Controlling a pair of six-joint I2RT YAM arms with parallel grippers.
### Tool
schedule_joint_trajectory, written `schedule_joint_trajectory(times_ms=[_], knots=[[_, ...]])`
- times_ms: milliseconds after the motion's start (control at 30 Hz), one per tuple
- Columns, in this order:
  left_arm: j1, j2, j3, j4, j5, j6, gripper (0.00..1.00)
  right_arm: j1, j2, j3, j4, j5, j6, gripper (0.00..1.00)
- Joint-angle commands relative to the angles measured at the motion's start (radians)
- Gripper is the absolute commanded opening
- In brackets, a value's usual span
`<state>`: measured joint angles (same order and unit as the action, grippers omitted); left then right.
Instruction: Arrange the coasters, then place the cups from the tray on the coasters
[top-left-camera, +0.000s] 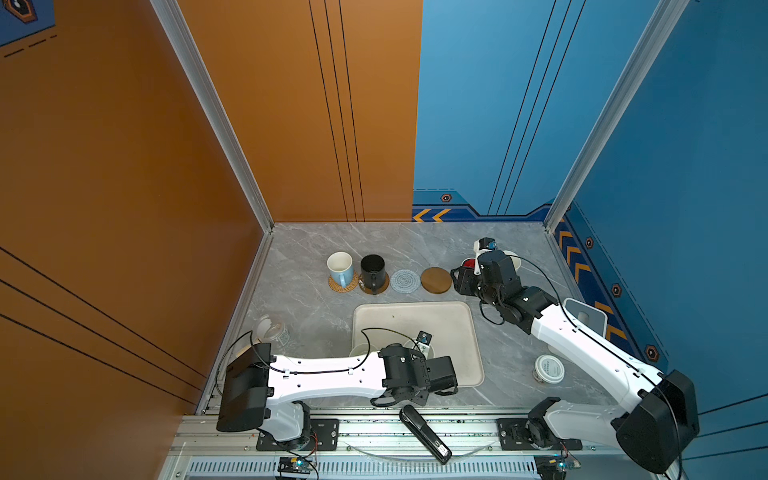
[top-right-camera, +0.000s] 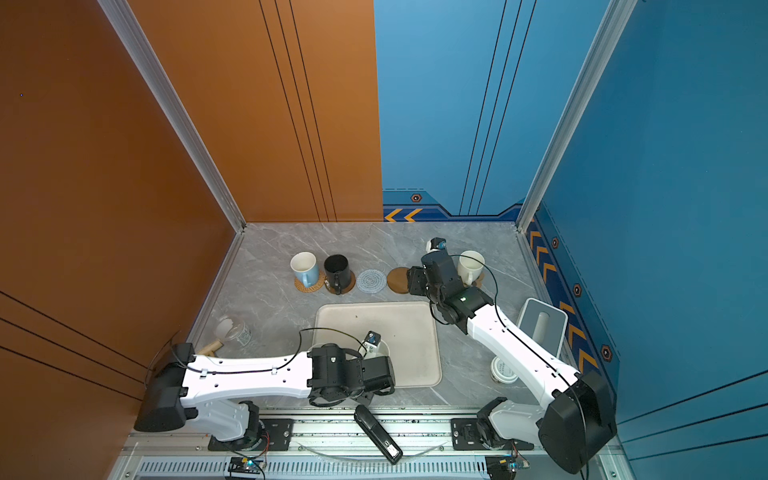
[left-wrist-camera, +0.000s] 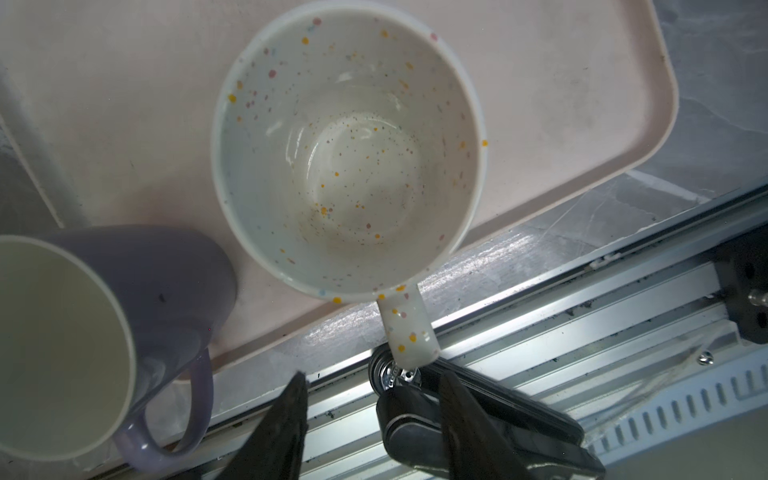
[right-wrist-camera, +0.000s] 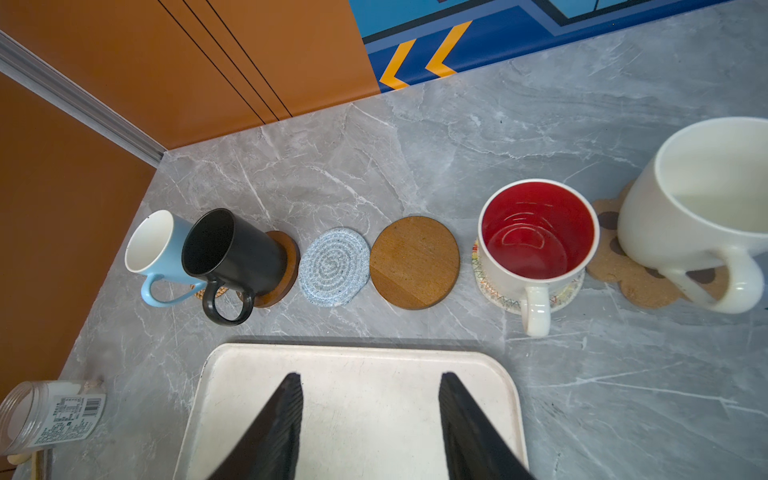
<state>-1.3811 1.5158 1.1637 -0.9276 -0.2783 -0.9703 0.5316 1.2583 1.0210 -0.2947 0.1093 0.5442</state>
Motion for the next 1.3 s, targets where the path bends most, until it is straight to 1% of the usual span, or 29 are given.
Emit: schedule_joint_trajectory(times_ms=[0,367,867,1267], knots=[[0.013,0.010,0.027,-0.015,0.024,-0.009,0.53,-0.012,-0.023,-0.021,0.010,0.000,0.003,0.51],[0.059,-0.014,-0.047,0.138,0.105,-0.010,0.54,-0.038,-0.008,-0.033,0.025,-0.025,0.009,0.52],[0.089,0.029,-0.062,0.158,0.136,-0.016,0.53,-0.045,0.023,-0.032,0.036,-0.043,0.014,0.52],[0.100,0.061,-0.070,0.157,0.144,-0.022,0.49,-0.050,0.037,-0.031,0.038,-0.049,0.014,0.52]])
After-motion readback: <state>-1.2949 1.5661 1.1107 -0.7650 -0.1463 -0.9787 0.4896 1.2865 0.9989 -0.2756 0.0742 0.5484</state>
